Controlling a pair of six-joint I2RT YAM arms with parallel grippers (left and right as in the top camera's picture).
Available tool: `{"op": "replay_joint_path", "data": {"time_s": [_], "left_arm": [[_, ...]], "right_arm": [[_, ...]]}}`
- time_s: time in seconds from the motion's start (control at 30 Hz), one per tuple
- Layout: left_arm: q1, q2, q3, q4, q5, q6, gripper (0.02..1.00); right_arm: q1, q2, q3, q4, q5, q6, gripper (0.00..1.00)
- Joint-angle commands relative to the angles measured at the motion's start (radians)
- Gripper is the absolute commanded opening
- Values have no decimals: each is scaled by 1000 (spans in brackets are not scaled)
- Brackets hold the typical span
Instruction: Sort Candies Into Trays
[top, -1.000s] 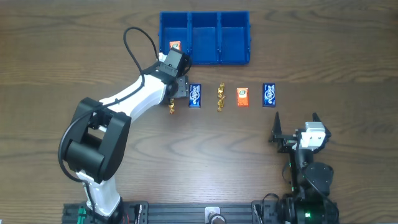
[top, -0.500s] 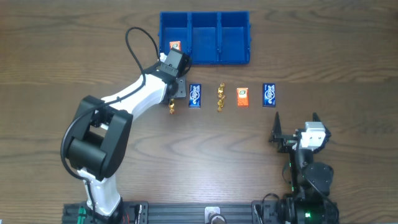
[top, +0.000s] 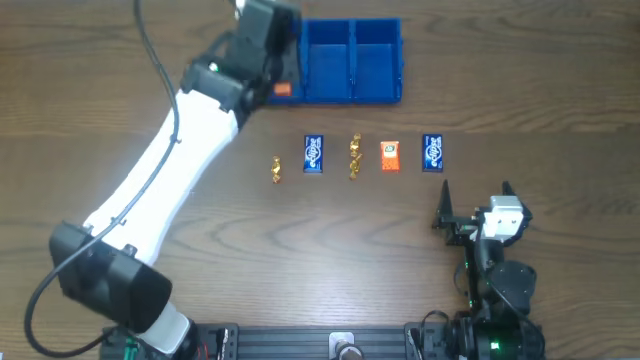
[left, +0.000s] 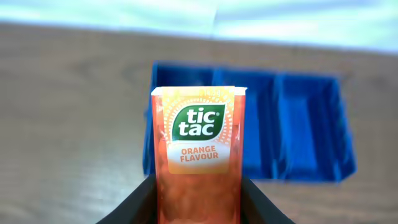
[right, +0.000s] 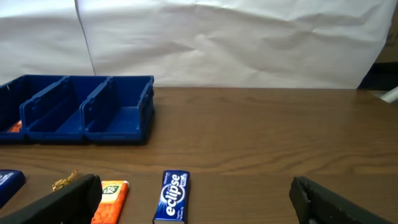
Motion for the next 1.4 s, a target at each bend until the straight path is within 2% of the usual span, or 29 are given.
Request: {"op": "replay_joint_path", "data": {"time_s": [0.03, 0.23, 0.53, 0.57, 0.6, 0.63, 0.67, 0.7, 0.9, 1.0, 1.2, 1.4], "left_arm": [[41, 178, 119, -15, -29, 55, 292], [78, 277, 121, -14, 38, 55, 312], [78, 310, 121, -8, 55, 55, 360], [78, 310, 121, -8, 58, 55, 402], [78, 310, 121, -9, 61, 55, 483], [78, 310, 121, -11, 61, 54, 638], [78, 310, 121, -15, 61, 54, 746], [78, 310, 121, -17, 61, 54, 787], [43, 275, 127, -23, 60, 4, 787], [-57, 249, 195, -65, 26, -77, 787], [-341, 282, 251, -114, -84, -290, 776], [-452, 431, 252, -119, -106, -394, 750]], "right_arm": [[6, -7, 0, -10, -2, 11, 998], [6, -7, 0, -10, -2, 11, 998], [6, -7, 0, -10, -2, 11, 998], [6, -7, 0, -9, -2, 11, 1000], [6, -7, 0, -10, -2, 11, 998], [6, -7, 0, -10, -2, 11, 1000], [6, -7, 0, -9, -2, 11, 998], [6, -7, 0, -10, -2, 11, 998], [6, -7, 0, -10, -2, 11, 1000], [6, -7, 0, -10, -2, 11, 998], [6, -7, 0, -10, -2, 11, 998], [6, -7, 0, -10, -2, 11, 1000]]}}
